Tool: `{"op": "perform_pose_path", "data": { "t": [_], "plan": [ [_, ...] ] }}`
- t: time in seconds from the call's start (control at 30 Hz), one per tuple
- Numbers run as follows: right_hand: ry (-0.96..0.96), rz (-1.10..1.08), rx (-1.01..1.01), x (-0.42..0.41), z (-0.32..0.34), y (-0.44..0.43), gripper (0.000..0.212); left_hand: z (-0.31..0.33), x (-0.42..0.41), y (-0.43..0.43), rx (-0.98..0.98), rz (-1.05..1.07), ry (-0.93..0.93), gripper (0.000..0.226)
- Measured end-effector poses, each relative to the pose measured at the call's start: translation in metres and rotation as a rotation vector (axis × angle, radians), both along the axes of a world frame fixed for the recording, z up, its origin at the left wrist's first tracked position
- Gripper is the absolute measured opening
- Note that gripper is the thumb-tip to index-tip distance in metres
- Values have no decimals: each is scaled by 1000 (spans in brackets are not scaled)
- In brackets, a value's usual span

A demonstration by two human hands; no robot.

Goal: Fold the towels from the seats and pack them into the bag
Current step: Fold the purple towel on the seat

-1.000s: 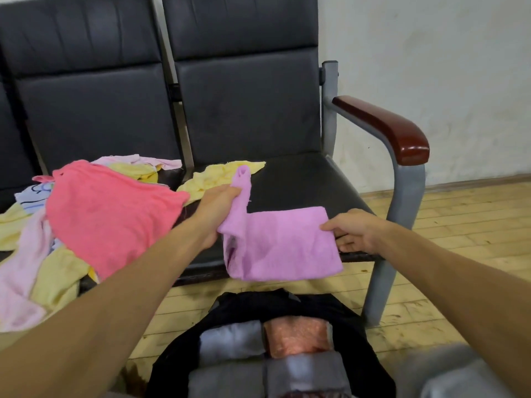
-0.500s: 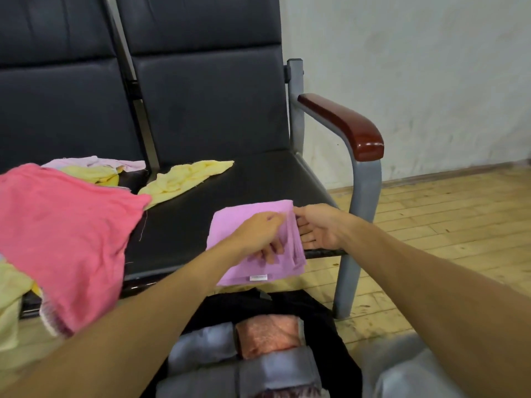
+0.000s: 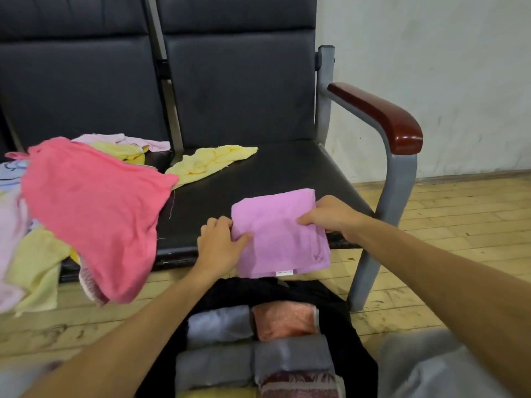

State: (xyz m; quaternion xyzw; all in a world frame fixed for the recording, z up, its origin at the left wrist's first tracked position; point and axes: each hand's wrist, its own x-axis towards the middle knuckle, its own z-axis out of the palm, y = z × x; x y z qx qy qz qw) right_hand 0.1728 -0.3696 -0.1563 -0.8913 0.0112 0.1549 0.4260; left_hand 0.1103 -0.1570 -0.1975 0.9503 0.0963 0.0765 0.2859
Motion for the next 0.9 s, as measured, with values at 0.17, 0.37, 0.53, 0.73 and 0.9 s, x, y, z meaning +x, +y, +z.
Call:
{"op": "perform_pose_path", "data": {
  "t": [0.17, 0.37, 0.53, 0.73, 0.9],
  "plan": [
    [-3, 93, 259, -9, 14, 9, 25, 23, -10, 7, -693, 13, 7, 27],
    [251, 16, 594, -31, 42, 15, 30, 53, -43, 39, -1201, 45, 260, 23],
    [384, 75, 574, -57, 43, 17, 34, 47, -67, 60, -1280, 44, 380, 41],
    [286, 107, 601, -77, 25, 21, 30, 46, -84, 63, -1299, 57, 333, 29],
    [236, 163, 697, -84, 25, 17, 31, 50, -86, 66, -1298, 35, 250, 30]
  ]
}}
